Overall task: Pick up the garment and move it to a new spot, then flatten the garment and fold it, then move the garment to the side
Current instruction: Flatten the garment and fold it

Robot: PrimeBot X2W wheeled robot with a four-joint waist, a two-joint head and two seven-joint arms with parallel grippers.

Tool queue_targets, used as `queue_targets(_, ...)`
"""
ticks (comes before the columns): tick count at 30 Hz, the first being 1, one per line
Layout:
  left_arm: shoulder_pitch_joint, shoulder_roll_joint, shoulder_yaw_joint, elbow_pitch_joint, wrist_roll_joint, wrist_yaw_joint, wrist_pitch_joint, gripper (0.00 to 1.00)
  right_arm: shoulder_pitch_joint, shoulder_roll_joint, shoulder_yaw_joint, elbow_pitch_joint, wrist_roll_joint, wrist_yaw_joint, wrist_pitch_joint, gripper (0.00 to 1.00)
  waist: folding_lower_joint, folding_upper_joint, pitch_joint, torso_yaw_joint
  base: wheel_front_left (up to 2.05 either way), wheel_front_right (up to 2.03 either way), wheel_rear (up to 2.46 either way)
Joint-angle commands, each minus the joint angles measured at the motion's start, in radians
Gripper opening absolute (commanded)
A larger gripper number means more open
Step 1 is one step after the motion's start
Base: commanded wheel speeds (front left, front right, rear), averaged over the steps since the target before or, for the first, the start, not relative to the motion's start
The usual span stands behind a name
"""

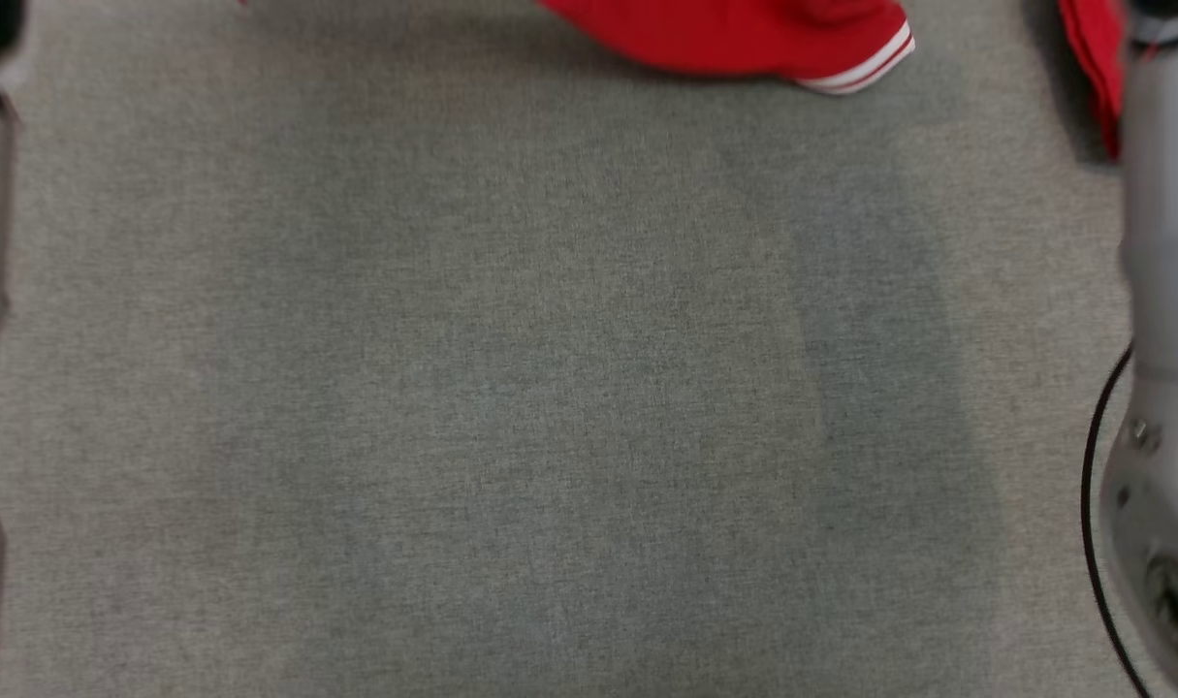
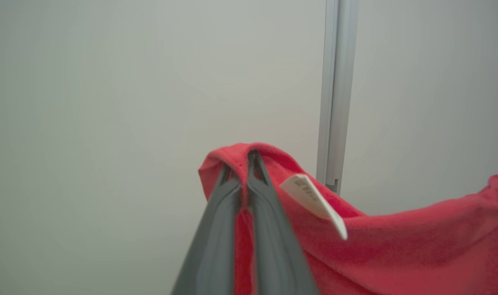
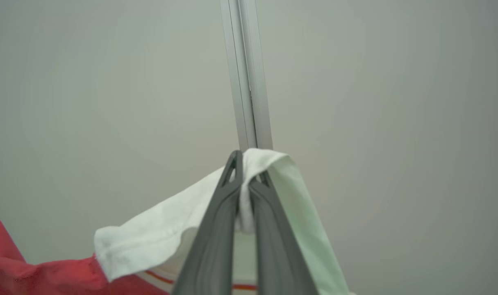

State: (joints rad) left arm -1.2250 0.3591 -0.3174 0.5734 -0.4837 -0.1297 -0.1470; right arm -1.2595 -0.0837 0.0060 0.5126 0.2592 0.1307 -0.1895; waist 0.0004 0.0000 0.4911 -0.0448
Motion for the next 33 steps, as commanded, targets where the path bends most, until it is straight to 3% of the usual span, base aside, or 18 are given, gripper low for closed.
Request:
queue_targets(1, -0.055, 0.001, -0.002, 0.020, -0.018, -0.001, -0.002, 0.00, -0.066, 0.001, -0.017, 0.025, 0.008, 0.000, -0.003, 0.00, -0.0004, 0.0000, 0.035, 0.017, 0.00, 0.00, 0.00)
queue_targets(9, -0.367, 0.009, -0.080, 0.189, -0.049, -0.001, -0.017, 0.00, -0.405, -0.021, -0.072, 0.228, -0.013, 0.000, -0.038, 0.00, -0.0004, 0.0000, 0.079, 0.000, 0.00, 0.00, 0.00)
queue_targets(16, -0.479, -0.003, -0.171, 0.269, -0.090, -0.001, -0.064, 0.00, -0.527, -0.030, -0.045, 0.329, -0.023, 0.000, -0.068, 0.00, -0.0004, 0.0000, 0.078, 0.004, 0.00, 0.00, 0.00)
queue_targets(23, -0.403, 0.011, -0.247, 0.298, -0.157, -0.001, -0.098, 0.00, -0.427, -0.027, 0.006, 0.327, 0.019, 0.000, -0.076, 0.00, -0.0004, 0.0000, 0.094, 0.003, 0.00, 0.00, 0.00)
queue_targets(30, -0.226, 0.031, -0.286, 0.245, -0.213, -0.001, -0.118, 0.00, -0.160, -0.017, 0.033, 0.143, 0.066, 0.000, -0.076, 0.00, -0.0004, 0.0000, 0.076, -0.006, 0.00, 0.00, 0.00)
queue_targets(33, -0.107, 0.046, -0.236, 0.171, -0.213, -0.001, -0.119, 0.00, -0.010, -0.012, 0.048, 0.052, 0.079, 0.000, -0.076, 0.00, -0.0004, 0.0000, 0.052, -0.016, 0.00, 0.00, 0.00)
